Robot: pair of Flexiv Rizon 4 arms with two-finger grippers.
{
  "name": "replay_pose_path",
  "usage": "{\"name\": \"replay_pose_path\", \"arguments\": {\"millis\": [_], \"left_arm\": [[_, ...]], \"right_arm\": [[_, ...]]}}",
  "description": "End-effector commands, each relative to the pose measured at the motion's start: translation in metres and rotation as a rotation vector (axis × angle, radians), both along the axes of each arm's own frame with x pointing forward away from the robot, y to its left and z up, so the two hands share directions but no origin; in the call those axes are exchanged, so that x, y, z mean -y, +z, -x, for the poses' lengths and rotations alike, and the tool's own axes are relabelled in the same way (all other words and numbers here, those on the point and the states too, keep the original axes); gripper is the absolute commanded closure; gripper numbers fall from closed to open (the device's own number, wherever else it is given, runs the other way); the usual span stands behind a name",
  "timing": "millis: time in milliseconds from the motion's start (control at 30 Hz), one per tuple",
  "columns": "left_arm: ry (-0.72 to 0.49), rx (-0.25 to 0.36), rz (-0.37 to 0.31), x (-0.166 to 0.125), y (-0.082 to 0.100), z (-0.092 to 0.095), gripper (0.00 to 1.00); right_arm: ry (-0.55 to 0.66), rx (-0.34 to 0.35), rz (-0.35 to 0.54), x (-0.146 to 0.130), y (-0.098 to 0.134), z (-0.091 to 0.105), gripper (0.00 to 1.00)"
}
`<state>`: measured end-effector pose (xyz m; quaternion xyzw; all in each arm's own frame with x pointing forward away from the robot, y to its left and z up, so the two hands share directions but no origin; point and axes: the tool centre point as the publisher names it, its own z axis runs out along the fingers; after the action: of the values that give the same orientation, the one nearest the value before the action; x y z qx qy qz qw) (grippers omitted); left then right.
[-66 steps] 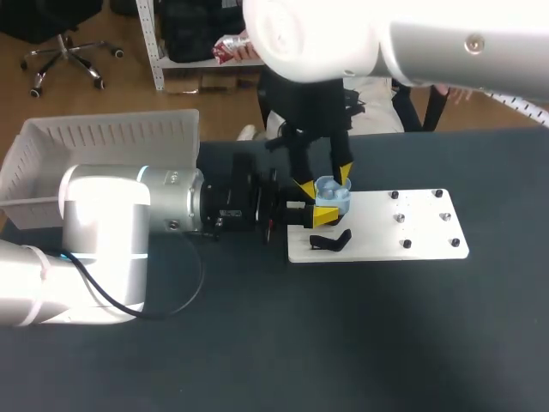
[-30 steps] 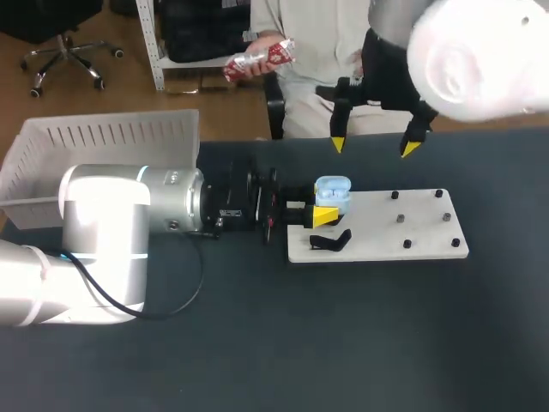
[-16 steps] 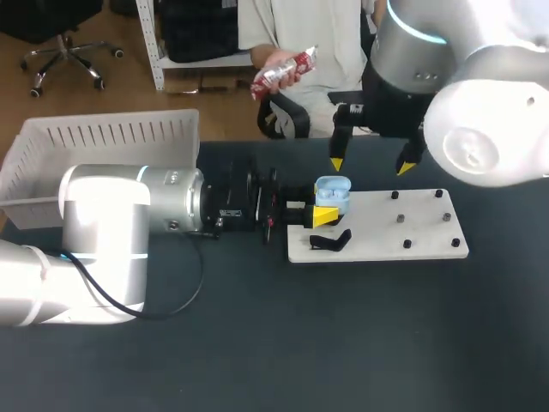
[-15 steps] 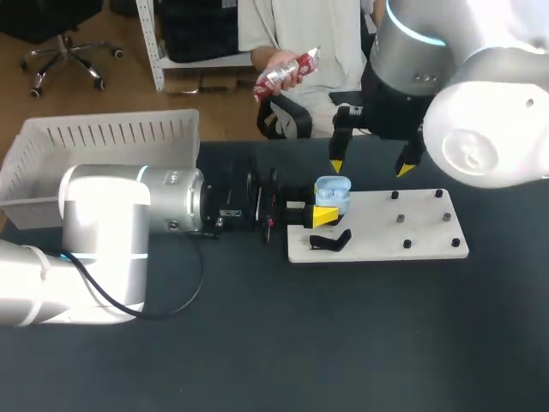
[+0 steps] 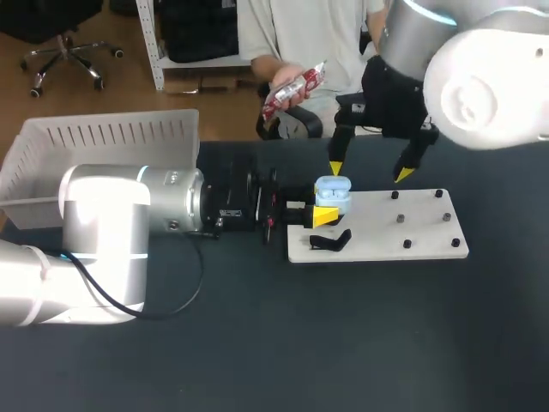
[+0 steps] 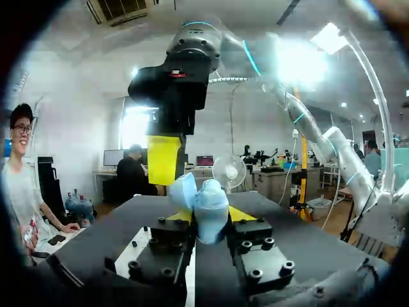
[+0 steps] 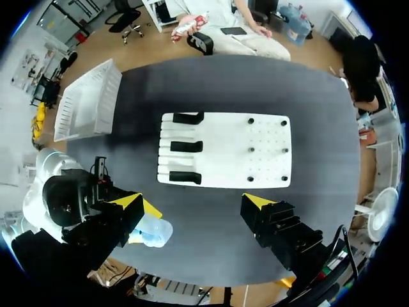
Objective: Pick up each earbud case from the left stands, insert the matching earbuds, close the lid, and place the case in the box.
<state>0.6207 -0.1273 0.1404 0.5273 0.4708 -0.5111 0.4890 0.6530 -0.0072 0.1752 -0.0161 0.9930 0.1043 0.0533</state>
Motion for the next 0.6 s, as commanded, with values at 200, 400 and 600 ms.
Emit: {"name": "replay_pose_path", "arguments": {"millis": [200,400,600], "left_arm": [[0.005,0.002,0.002,0.000,0.000,0.001,1.00],[0.005,0.002,0.002,0.000,0.000,0.001,1.00],[0.005,0.002,0.002,0.000,0.000,0.001,1.00]], "right_arm": [[-0.002,0.002,-0.012,0.009,0.009,0.003,0.00],[0.016,0.026,0.017,0.005,0.011,0.002,0.00],[0.019,0.058,0.030,0.004,0.017,-0.015,0.00]]}}
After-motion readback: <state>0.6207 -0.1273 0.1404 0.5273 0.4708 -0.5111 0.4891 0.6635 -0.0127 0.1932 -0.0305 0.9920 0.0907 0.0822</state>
